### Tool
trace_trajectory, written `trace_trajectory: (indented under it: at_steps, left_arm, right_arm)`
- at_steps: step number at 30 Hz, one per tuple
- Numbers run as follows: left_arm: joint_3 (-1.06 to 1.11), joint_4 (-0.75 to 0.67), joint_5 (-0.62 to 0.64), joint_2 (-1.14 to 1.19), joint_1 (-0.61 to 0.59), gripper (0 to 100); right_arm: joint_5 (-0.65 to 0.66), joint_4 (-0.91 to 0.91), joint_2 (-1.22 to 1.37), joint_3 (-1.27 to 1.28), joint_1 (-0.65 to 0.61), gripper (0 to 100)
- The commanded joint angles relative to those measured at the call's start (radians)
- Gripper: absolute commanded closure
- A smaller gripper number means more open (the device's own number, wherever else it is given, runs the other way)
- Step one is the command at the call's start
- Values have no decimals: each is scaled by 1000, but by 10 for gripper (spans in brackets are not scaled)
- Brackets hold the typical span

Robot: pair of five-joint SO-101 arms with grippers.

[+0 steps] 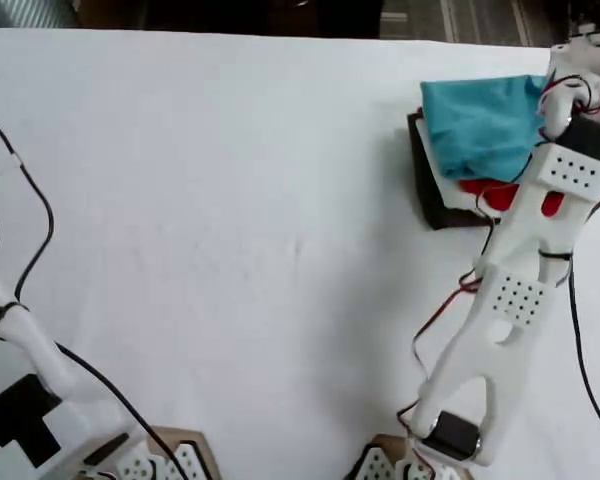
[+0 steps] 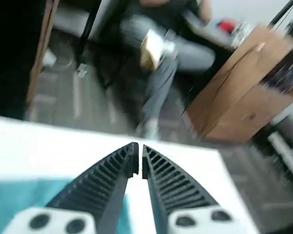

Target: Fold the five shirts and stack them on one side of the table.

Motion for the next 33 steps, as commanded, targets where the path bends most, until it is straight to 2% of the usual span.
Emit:
trace_trajectory:
  at_steps: [1, 11, 14, 24, 30, 33]
  left_arm:
    - [-4, -8, 8, -46, -3, 974]
    - [-7, -8, 3, -46, -5, 974]
    - [-8, -8, 3, -46, -8, 974]
    - [-5, -8, 5, -46, -5, 974]
    - [-4, -11, 6, -46, -3, 974]
    - [-4, -14, 8, -46, -3, 974]
  right_arm:
    - [-17, 389, -150, -26, -54, 978]
    - [-44, 803, -179, -28, -208, 978]
    - [-133, 809, -174, -25, -202, 978]
    - [-138, 809, -217, 219, -171, 978]
    - [-147, 800, -361, 87, -168, 978]
    - [-147, 705, -383, -15, -145, 978]
